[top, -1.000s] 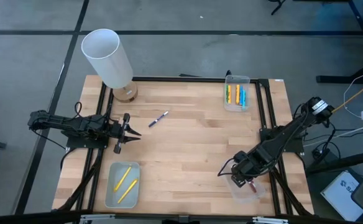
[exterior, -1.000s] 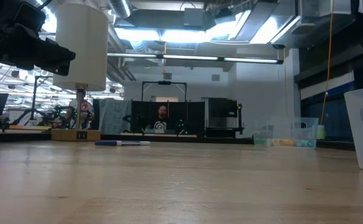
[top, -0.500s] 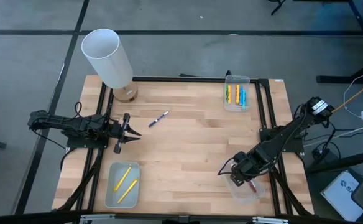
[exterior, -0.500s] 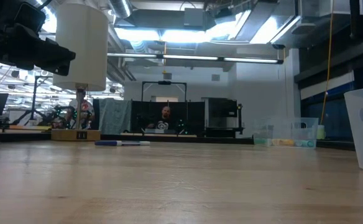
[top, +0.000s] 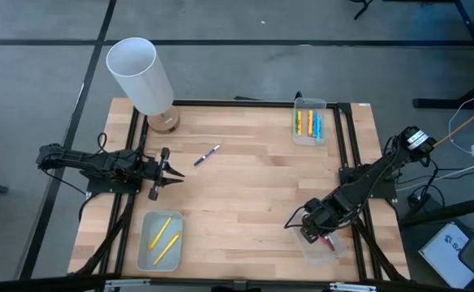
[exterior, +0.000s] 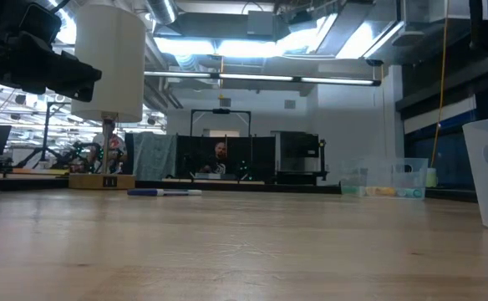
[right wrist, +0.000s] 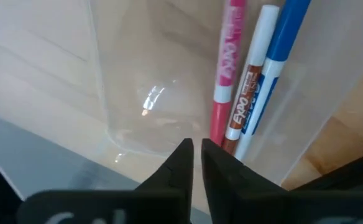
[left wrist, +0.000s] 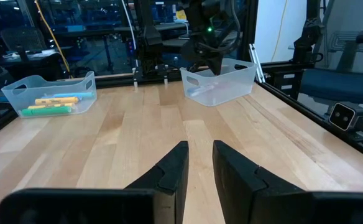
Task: Pick & Place Markers
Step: Put the dark blue marker pen into the bottom transparent bin
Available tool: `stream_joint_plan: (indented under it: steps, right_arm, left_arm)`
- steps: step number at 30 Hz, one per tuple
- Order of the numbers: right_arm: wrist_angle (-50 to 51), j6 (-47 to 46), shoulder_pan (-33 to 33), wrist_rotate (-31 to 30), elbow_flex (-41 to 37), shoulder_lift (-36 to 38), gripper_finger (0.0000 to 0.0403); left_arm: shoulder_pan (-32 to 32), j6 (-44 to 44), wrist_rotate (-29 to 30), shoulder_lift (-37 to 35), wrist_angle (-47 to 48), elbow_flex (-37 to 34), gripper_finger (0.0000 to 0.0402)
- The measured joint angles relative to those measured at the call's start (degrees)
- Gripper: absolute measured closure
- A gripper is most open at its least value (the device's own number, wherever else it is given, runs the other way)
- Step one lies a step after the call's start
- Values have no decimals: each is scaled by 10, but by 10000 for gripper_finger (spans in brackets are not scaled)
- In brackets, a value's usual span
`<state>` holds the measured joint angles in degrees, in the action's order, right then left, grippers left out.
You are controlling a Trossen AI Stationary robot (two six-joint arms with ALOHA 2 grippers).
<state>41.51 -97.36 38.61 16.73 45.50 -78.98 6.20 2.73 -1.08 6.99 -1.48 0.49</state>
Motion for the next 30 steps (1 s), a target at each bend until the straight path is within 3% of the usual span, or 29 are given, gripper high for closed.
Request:
stream_joint_plan:
  steps: [9,18,30]
  right_arm:
    - [-38,5,0,29,0,0,399]
    - [-110,39,0,29,0,0,400]
    - [-66,130,0,14,85,0,399]
  left_arm:
    - [0,0,0,0,0,0,333]
    - [0,0,0,0,0,0,335]
    - [0,0,0,0,0,0,332]
